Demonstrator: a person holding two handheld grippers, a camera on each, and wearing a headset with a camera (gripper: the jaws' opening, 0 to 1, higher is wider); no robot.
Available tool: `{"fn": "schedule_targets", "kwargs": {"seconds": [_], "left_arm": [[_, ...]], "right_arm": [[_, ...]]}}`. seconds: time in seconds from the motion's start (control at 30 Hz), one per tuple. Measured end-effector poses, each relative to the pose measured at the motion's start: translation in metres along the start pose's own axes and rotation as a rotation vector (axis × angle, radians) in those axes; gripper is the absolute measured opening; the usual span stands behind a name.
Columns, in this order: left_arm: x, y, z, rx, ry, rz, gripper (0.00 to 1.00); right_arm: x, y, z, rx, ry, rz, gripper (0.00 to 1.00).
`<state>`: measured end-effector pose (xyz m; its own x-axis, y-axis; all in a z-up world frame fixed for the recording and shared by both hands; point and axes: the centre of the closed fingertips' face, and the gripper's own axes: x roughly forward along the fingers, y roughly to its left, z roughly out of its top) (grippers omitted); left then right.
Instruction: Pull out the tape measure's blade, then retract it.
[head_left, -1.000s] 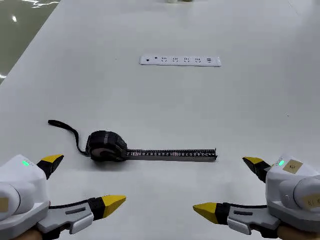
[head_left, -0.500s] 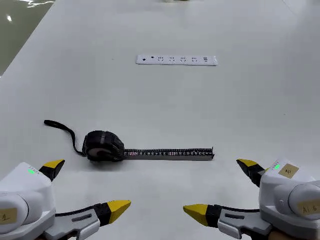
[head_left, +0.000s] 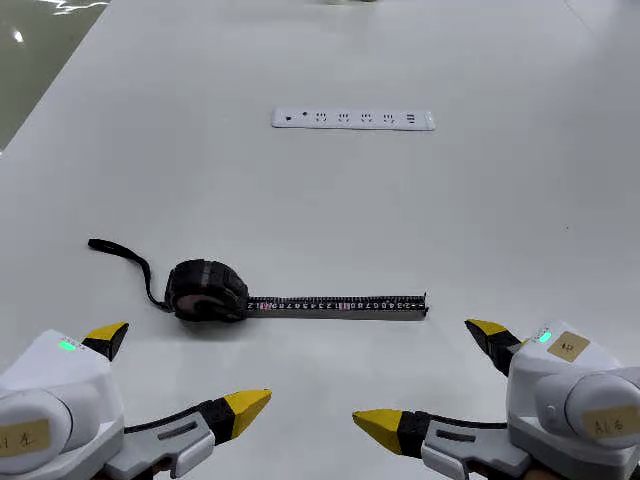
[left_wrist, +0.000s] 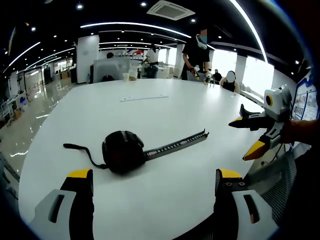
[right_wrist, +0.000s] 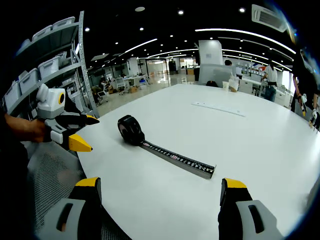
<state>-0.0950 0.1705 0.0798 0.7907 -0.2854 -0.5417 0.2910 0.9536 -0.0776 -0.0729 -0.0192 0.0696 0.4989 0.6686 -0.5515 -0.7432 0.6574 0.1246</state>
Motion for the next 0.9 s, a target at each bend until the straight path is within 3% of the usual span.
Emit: {"fn": "schedule_targets", "kwargs": {"seconds": [0.43,0.9], "left_arm": [[0.0011,-0.0049,-0.0023,0.003,0.013,0.015,0.99],[0.0023,-0.0021,-0.0028,-0.008,0.012,0.037,0.99]], "right_arm": [[-0.0024,-0.0001,0.0019,0.008,-0.009,-0.012,0.99],[-0.0023,-0.0008,0.0021,0.000,-0.012,-0.005,0.99]]}}
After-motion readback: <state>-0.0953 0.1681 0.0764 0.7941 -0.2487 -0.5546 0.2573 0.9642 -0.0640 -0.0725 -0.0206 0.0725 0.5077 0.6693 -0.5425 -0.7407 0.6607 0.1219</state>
